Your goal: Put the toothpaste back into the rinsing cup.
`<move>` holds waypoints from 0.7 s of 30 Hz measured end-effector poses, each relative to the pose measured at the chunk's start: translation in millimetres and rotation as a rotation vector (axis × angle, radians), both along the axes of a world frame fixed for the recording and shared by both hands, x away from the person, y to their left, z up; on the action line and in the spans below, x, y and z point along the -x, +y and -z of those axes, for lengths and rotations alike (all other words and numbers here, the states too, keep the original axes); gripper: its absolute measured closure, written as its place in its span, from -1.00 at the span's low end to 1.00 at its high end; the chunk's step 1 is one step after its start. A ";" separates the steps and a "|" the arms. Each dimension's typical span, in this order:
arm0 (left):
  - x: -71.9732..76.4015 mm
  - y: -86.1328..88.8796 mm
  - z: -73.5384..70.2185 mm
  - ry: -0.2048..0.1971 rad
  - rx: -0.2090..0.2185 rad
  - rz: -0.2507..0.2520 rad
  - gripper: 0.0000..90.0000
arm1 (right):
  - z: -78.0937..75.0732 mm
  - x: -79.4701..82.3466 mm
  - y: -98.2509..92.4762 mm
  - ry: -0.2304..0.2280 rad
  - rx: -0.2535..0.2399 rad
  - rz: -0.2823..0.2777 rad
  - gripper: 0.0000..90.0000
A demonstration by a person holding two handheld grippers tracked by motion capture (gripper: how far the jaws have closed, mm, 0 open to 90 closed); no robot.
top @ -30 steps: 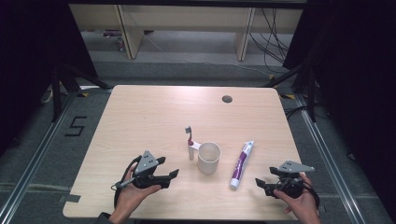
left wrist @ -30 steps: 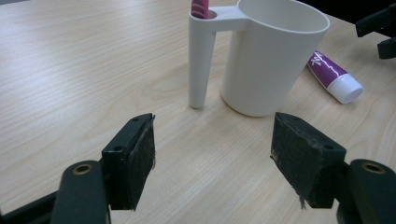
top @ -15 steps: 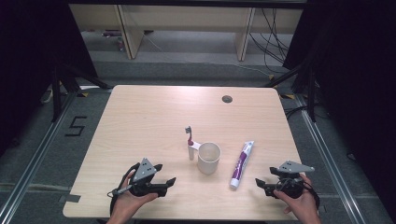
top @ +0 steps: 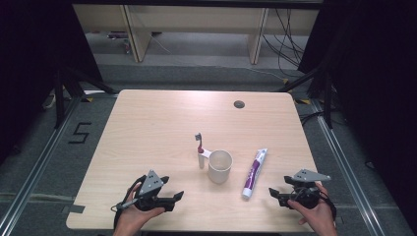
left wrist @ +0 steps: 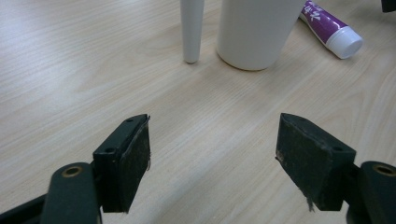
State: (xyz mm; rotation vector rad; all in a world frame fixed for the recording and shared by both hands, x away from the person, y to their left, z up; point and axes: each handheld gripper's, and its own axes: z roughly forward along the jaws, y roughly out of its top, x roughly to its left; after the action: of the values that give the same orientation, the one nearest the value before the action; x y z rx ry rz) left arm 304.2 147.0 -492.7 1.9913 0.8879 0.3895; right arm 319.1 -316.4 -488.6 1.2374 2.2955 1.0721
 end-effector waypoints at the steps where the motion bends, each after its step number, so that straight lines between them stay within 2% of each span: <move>1: 0.0 0.0 0.0 0.000 0.000 0.000 -0.43 | 0.0 0.0 0.0 0.000 0.000 0.000 -0.51; 3: 1.1 -0.8 0.5 0.001 0.004 -0.006 -0.43 | -0.2 -1.4 0.5 0.008 -0.008 -0.003 -0.55; 4: 1.3 -0.6 1.1 0.002 0.001 -0.004 -0.43 | -2.2 -1.8 2.9 0.029 -0.031 0.012 -0.59; 5: 1.7 -1.2 2.4 0.006 0.005 -0.002 -0.44 | -2.4 -3.6 3.0 0.018 -0.034 0.011 -0.61; 6: 1.7 -1.2 2.4 0.006 0.005 -0.002 -0.44 | -2.4 -3.6 3.0 0.018 -0.034 0.011 -0.61; 7: 1.3 -0.6 3.4 0.009 -0.017 0.010 -0.44 | -6.3 -4.7 5.0 0.012 -0.019 0.011 -0.62; 8: 1.5 -0.8 3.7 0.014 -0.023 0.014 -0.44 | -7.8 -5.6 6.7 0.013 -0.024 0.017 -0.62; 9: 2.0 -3.1 5.3 0.014 -0.002 0.000 -0.44 | -9.6 -6.7 8.3 0.025 -0.024 0.025 -0.63; 11: 1.6 -3.5 5.8 0.016 -0.004 0.005 -0.44 | -11.0 -8.0 9.8 0.027 -0.022 0.038 -0.64; 12: 1.4 -4.7 6.8 0.013 0.003 0.005 -0.44 | -13.3 -10.2 14.1 0.055 -0.039 0.050 -0.64; 13: 1.5 -3.7 6.0 0.015 -0.024 0.013 -0.44 | -13.3 -10.2 14.1 0.055 -0.039 0.050 -0.64; 15: 1.0 -4.2 6.5 0.017 -0.023 0.016 -0.44 | -15.1 -13.9 16.7 0.061 -0.029 0.053 -0.65; 16: 1.2 -4.2 7.1 0.019 -0.021 0.011 -0.44 | -16.8 -17.9 21.1 0.085 -0.043 0.056 -0.65; 17: 1.2 -4.2 7.1 0.019 -0.021 0.011 -0.44 | -16.8 -17.9 21.1 0.085 -0.043 0.056 -0.65; 18: 1.4 -4.2 7.4 0.021 -0.020 0.011 -0.44 | -19.5 -21.3 27.5 0.118 -0.031 0.072 -0.65; 19: 1.4 -5.6 8.1 0.020 -0.003 -0.001 -0.44 | -20.5 -25.2 28.9 0.122 -0.016 0.058 -0.65; 21: 1.1 -5.4 7.9 0.022 -0.002 0.003 -0.44 | -21.7 -31.4 34.7 0.138 -0.001 0.056 -0.64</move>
State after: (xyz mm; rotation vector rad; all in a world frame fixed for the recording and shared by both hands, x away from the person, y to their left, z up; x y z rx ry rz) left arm 303.0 141.5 -500.6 2.0017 0.8990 0.3672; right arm 350.6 -281.7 -466.9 1.4087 2.3450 0.9976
